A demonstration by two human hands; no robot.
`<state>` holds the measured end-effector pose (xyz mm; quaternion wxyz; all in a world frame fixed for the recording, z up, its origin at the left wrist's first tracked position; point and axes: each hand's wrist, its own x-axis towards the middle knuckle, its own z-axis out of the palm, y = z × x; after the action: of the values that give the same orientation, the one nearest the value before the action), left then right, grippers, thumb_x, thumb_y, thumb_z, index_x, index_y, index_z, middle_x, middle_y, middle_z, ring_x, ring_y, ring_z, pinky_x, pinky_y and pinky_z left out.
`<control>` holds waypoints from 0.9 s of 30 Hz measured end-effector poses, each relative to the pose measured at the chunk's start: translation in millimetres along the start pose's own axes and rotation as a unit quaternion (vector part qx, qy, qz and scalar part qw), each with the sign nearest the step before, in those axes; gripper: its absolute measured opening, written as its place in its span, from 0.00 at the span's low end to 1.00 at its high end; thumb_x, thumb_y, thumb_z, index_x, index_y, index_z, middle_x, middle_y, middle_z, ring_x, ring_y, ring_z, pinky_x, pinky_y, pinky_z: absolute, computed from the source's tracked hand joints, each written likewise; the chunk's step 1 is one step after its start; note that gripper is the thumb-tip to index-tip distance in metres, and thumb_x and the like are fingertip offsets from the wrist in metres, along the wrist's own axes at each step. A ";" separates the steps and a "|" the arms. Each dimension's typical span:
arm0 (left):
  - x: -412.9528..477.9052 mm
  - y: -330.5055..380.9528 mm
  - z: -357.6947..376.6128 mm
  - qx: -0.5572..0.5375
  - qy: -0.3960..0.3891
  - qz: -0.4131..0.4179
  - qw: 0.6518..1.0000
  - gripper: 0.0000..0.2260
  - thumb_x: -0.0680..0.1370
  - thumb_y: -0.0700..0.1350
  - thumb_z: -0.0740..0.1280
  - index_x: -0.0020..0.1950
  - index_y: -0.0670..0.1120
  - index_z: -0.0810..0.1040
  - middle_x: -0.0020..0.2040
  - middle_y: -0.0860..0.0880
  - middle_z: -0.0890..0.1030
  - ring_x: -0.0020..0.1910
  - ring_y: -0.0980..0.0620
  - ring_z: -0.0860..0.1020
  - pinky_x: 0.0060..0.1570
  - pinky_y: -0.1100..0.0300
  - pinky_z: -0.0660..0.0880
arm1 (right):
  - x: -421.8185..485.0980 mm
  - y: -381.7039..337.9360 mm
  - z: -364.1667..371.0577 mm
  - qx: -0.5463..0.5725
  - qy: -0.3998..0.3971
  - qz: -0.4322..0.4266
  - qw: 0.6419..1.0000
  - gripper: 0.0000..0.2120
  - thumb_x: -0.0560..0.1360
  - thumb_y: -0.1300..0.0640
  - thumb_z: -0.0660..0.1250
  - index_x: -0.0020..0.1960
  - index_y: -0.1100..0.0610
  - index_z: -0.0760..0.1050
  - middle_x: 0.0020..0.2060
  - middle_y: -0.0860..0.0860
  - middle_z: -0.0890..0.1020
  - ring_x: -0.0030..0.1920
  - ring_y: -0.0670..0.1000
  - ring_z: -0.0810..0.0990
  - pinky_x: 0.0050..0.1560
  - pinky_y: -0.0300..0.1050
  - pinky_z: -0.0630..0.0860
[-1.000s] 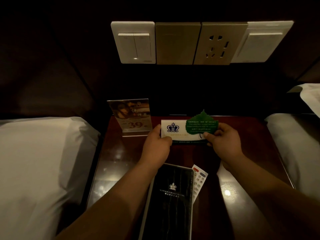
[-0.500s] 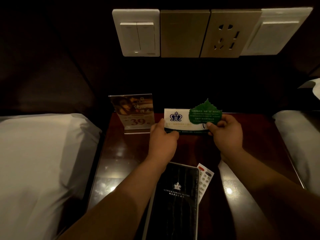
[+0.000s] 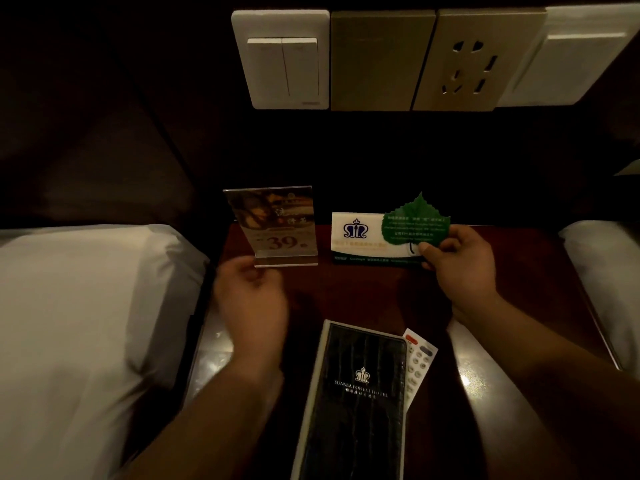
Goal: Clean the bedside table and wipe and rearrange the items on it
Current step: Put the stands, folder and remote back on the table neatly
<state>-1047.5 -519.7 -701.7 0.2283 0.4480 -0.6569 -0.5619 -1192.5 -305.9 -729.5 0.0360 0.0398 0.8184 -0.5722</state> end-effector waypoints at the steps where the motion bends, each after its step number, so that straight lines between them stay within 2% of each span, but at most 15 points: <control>1: 15.1 -0.9 -8.9 0.016 0.037 0.008 0.999 0.16 0.77 0.42 0.68 0.65 0.51 0.74 0.62 0.46 0.78 0.55 0.51 0.78 0.52 0.56 0.74 | 0.1 -0.2 0.4 -0.001 -0.001 -0.001 1.000 0.12 0.75 0.62 0.71 0.57 0.59 0.76 0.43 0.59 0.80 0.42 0.51 0.82 0.47 0.49 0.82; 2: 30.4 -0.7 -14.6 0.027 0.046 0.018 0.998 0.19 0.78 0.43 0.67 0.69 0.48 0.71 0.64 0.46 0.77 0.58 0.52 0.76 0.55 0.57 0.72 | 0.1 -0.6 1.1 0.000 -0.002 -0.003 1.000 0.12 0.75 0.62 0.71 0.58 0.60 0.76 0.42 0.58 0.80 0.41 0.51 0.82 0.47 0.49 0.82; 3: 43.7 -0.1 -17.9 0.026 0.022 0.032 0.999 0.21 0.80 0.43 0.67 0.73 0.47 0.69 0.66 0.48 0.76 0.59 0.53 0.75 0.58 0.57 0.71 | 0.0 -0.7 1.7 0.001 -0.002 -0.005 1.000 0.13 0.75 0.62 0.71 0.58 0.60 0.76 0.42 0.57 0.81 0.41 0.51 0.82 0.46 0.49 0.82; 5: 62.5 0.7 -20.6 0.003 -0.064 0.053 0.997 0.19 0.81 0.43 0.65 0.72 0.49 0.71 0.63 0.52 0.77 0.60 0.54 0.76 0.60 0.55 0.74 | -0.7 -0.8 3.5 0.003 -0.002 -0.012 1.000 0.14 0.75 0.62 0.71 0.59 0.61 0.75 0.42 0.56 0.82 0.43 0.51 0.83 0.46 0.48 0.82; 8: 81.0 -7.2 -25.0 0.019 -0.139 0.068 0.988 0.10 0.82 0.44 0.64 0.62 0.54 0.78 0.59 0.51 0.81 0.60 0.51 0.79 0.48 0.58 0.76 | -3.2 0.8 7.1 0.006 -0.001 -0.016 1.000 0.12 0.75 0.62 0.71 0.58 0.59 0.76 0.41 0.54 0.82 0.42 0.50 0.83 0.46 0.47 0.81; 11: 90.3 -7.9 -27.7 0.021 -0.155 0.078 0.985 0.09 0.81 0.44 0.65 0.52 0.59 0.80 0.56 0.51 0.82 0.58 0.51 0.80 0.43 0.59 0.75 | -3.5 1.2 9.6 0.012 0.004 -0.016 1.000 0.12 0.75 0.62 0.70 0.58 0.59 0.75 0.41 0.54 0.82 0.42 0.49 0.83 0.46 0.46 0.81; 13: 93.1 -6.3 -28.2 0.024 -0.165 0.087 0.982 0.10 0.81 0.43 0.65 0.50 0.60 0.80 0.54 0.54 0.82 0.57 0.52 0.80 0.41 0.59 0.76 | -3.1 0.8 10.0 0.012 0.005 -0.019 1.000 0.13 0.75 0.63 0.70 0.59 0.60 0.75 0.42 0.56 0.82 0.42 0.50 0.83 0.46 0.46 0.81; 15: 94.2 -6.3 -27.1 0.033 -0.172 0.094 0.980 0.10 0.82 0.44 0.64 0.49 0.60 0.79 0.52 0.55 0.82 0.55 0.54 0.80 0.40 0.59 0.76 | -3.3 0.8 9.6 0.012 0.005 -0.020 1.000 0.13 0.75 0.63 0.70 0.59 0.59 0.75 0.42 0.56 0.82 0.43 0.50 0.83 0.45 0.44 0.81; 19: 90.2 -5.2 -23.6 0.033 -0.160 0.093 0.982 0.11 0.82 0.45 0.64 0.46 0.62 0.78 0.47 0.63 0.81 0.47 0.64 0.79 0.37 0.63 0.75 | -5.8 -0.3 9.9 0.019 0.006 -0.020 1.000 0.13 0.76 0.63 0.70 0.59 0.59 0.75 0.42 0.54 0.81 0.43 0.49 0.82 0.44 0.41 0.80; 23: 89.1 -6.7 -22.0 0.034 -0.158 0.100 0.982 0.11 0.82 0.46 0.63 0.46 0.62 0.78 0.46 0.62 0.81 0.44 0.65 0.79 0.38 0.61 0.76 | -6.2 -1.5 10.7 0.011 0.005 -0.031 0.999 0.13 0.76 0.63 0.70 0.60 0.61 0.75 0.42 0.56 0.81 0.41 0.50 0.82 0.44 0.41 0.80; 27: 89.2 -9.2 -23.4 0.033 -0.157 0.100 0.982 0.12 0.82 0.47 0.63 0.46 0.63 0.79 0.46 0.63 0.82 0.44 0.68 0.80 0.35 0.66 0.75 | -5.2 -3.8 9.9 0.006 -0.003 -0.033 0.999 0.13 0.76 0.63 0.69 0.60 0.62 0.75 0.44 0.58 0.82 0.44 0.53 0.83 0.46 0.45 0.81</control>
<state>-1069.8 -607.2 -722.3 0.1627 0.2931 -0.7444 -0.5775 -1187.7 -316.6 -728.8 0.0192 0.0116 0.8157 -0.5781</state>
